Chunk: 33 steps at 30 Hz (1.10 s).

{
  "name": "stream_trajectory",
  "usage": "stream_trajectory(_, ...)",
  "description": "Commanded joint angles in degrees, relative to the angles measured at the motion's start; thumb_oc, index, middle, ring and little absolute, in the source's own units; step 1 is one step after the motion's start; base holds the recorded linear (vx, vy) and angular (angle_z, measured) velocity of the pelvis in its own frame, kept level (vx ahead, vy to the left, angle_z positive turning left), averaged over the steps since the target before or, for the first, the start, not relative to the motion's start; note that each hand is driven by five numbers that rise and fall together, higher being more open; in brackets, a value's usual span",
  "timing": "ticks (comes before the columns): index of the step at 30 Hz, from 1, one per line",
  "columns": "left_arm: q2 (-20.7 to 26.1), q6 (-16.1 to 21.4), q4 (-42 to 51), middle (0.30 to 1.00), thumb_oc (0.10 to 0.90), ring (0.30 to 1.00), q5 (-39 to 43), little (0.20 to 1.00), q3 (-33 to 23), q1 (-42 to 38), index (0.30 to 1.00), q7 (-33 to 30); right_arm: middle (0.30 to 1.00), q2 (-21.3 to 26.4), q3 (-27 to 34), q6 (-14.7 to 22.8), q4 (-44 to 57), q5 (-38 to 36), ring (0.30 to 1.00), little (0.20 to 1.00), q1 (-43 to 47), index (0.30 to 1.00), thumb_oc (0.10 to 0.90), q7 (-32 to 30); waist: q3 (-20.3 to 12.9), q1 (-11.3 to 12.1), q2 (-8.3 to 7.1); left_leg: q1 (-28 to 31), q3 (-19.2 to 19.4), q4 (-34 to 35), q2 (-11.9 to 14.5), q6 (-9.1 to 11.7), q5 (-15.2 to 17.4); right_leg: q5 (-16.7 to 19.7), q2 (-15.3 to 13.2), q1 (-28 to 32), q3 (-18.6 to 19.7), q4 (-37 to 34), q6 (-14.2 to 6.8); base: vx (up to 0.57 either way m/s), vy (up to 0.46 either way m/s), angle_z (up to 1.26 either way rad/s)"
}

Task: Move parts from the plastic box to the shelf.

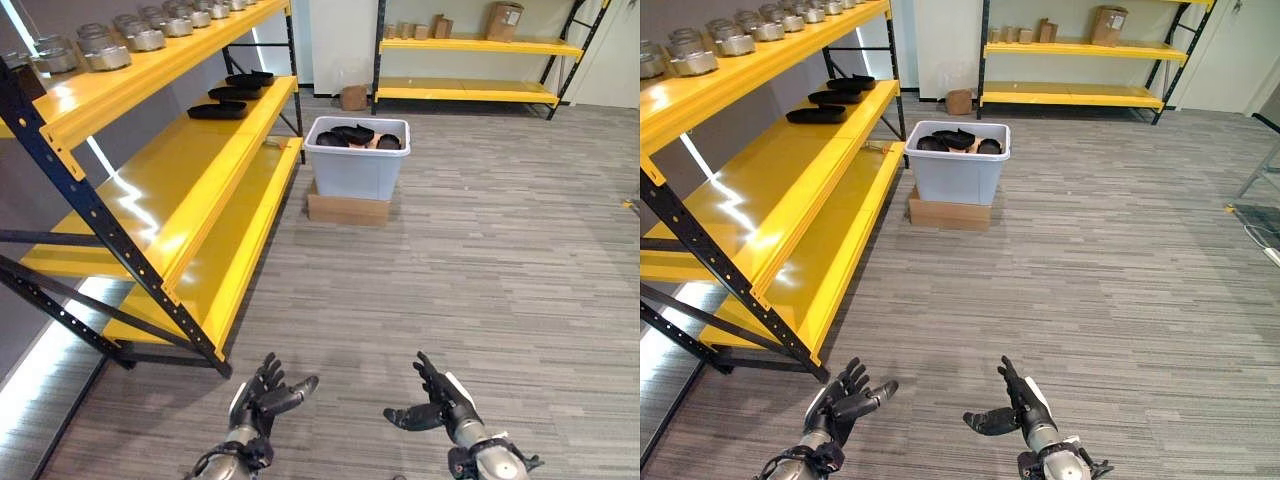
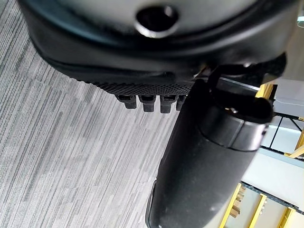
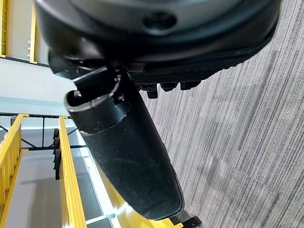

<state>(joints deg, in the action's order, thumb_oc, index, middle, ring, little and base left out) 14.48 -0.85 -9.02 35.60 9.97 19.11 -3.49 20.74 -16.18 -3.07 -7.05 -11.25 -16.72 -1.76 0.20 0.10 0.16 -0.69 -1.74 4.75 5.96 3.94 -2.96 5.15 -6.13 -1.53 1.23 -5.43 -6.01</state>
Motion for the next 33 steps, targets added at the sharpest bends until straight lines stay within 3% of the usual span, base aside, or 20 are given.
stream_trajectory(1, 0.99, 5.25, 2.66, 1.000, 0.900, 1.000, -0.15, 1.000, -2.06, -5.20, 1.000, 0.99, 1.000, 0.08, 1.37, 5.08, 6.97, 0.63, 1.000, 1.000, 4.67, 1.000, 0.900, -0.26, -0.91, -0.10, -0.79, 1.23, 0.14, 0.25, -4.11, -2.65, 0.31, 1.19, 3.36, -0.23, -0.66, 0.76, 4.02, 0.00, 0.000, 0.00)
stream_trajectory(23, 1.02, 5.30, 2.65, 1.000, 0.900, 1.000, -0.74, 1.000, -2.13, -5.93, 1.000, 0.75, 1.000, -0.05, 1.29, 4.86, 6.79, 0.71, 1.000, 1.000, 5.27, 1.000, 0.900, -0.12, -0.30, -0.04, -0.67, 1.86, 0.09, 0.25, -4.19, -2.64, 0.20, 1.02, 3.30, 0.16, -0.58, 1.71, 4.13, 0.00, 0.002, 0.00)
stream_trajectory(25, 1.00, 5.26, 2.67, 1.000, 0.900, 1.000, -0.63, 1.000, -2.11, -6.25, 1.000, 0.86, 1.000, 0.02, 1.27, 4.88, 6.50, 0.55, 1.000, 1.000, 5.59, 1.000, 0.900, -0.04, 0.42, 0.13, -0.46, 2.88, 0.13, 0.23, -4.01, -2.60, -1.12, 0.78, 3.49, 0.34, -0.48, 2.58, 4.16, -0.01, 0.051, 0.00)
stream_trajectory(26, 1.00, 5.38, 2.56, 1.000, 0.900, 1.000, -0.32, 1.000, -1.95, -6.66, 1.000, 0.95, 1.000, 0.64, 1.27, 5.01, 6.07, 0.46, 1.000, 1.000, 6.23, 1.000, 0.900, -0.02, 1.63, 0.38, -0.47, 2.00, -0.20, -3.28, -4.29, -2.49, -1.42, 0.65, 3.25, 0.35, -0.30, 3.66, 4.23, -0.07, 0.042, -0.01)
stream_trajectory(31, 0.70, 5.44, 3.00, 1.000, 0.900, 1.000, 0.67, 1.000, -1.70, -6.77, 1.000, 1.02, 1.000, 0.40, 0.23, 5.22, 5.03, 0.20, 1.000, 1.000, 8.80, 1.000, 0.900, -0.24, 2.97, 1.47, -0.34, 1.44, -1.15, -4.97, -5.35, -2.50, -0.83, 0.87, 2.14, -1.17, 0.16, 7.27, 4.71, -0.03, 0.093, -0.10)
stream_trajectory(33, 1.40, 5.70, 3.18, 1.000, 0.900, 1.000, -0.27, 1.000, -1.79, -6.49, 1.000, 1.61, 1.000, -1.29, -0.23, 5.30, 3.86, -4.02, 1.000, 1.000, 8.21, 1.000, 0.900, 0.94, 3.71, 1.49, -0.41, 2.68, -1.22, -4.20, -6.32, -2.77, -0.77, 0.72, 1.93, -3.18, 0.89, 13.04, 5.13, 0.00, 0.172, -0.05)
